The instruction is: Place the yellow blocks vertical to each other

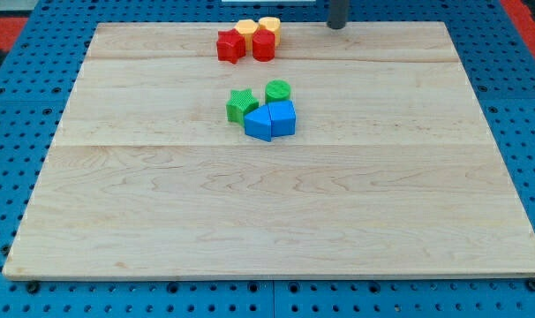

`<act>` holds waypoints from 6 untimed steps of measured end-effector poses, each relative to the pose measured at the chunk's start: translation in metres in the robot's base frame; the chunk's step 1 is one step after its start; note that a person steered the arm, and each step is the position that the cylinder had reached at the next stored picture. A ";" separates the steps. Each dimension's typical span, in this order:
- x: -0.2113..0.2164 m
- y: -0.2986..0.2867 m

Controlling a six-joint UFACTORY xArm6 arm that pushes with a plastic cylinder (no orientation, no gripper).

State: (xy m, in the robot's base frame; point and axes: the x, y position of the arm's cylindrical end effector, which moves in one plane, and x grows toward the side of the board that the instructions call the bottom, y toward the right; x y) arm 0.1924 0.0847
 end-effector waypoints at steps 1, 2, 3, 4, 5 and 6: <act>0.005 -0.080; 0.005 -0.128; 0.005 -0.133; 0.019 -0.173; 0.045 -0.222; 0.062 -0.247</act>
